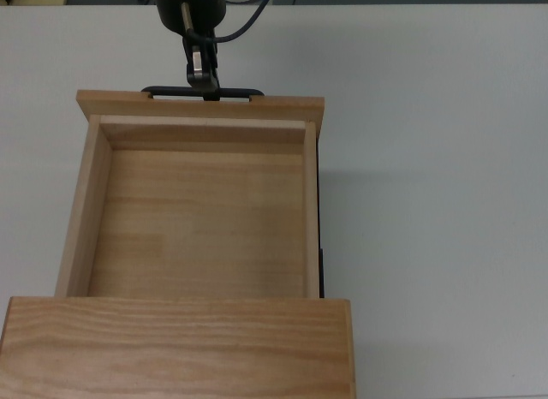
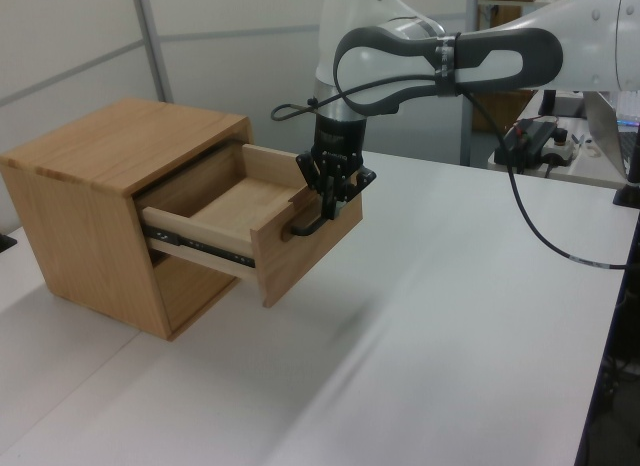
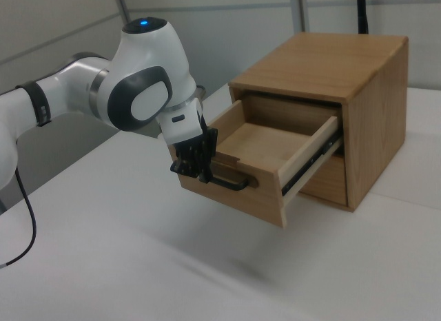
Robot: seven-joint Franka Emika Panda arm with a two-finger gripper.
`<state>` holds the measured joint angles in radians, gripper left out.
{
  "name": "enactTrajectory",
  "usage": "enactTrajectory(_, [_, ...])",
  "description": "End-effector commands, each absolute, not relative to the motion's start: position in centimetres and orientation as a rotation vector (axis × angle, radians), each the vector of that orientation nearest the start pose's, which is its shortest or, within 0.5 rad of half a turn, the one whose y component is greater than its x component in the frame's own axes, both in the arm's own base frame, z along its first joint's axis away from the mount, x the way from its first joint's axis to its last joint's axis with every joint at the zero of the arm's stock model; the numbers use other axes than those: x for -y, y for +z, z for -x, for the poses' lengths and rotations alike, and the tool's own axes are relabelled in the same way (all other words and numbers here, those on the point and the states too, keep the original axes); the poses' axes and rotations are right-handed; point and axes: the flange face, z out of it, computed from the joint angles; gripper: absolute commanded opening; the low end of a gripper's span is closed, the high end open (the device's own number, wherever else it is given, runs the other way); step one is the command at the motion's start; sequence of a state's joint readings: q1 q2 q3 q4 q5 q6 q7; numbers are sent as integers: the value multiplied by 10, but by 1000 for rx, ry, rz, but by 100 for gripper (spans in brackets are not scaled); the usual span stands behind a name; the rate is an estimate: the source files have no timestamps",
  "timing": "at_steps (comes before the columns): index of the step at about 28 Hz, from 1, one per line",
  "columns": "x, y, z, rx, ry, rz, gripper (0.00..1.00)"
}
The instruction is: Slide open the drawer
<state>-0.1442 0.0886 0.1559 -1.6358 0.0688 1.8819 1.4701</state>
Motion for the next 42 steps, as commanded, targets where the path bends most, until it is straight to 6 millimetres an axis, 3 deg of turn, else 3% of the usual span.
enactTrajectory(1, [3,591,-579,-2033,-44,2222,93])
enactTrajectory(2, [3,595,-579,-2024,-53,2223,100])
enactTrajectory(12, [9,602,-578,-2018,-73,2222,100])
enactTrajectory(20, [7,608,-572,-1832,-77,2395,100])
enactTrajectory(31, [3,610,-573,-1415,-108,2671,100])
enactTrajectory(36, [3,609,-573,-1168,-122,2795,100])
enactTrajectory(42, [5,608,-573,-754,-135,2949,100])
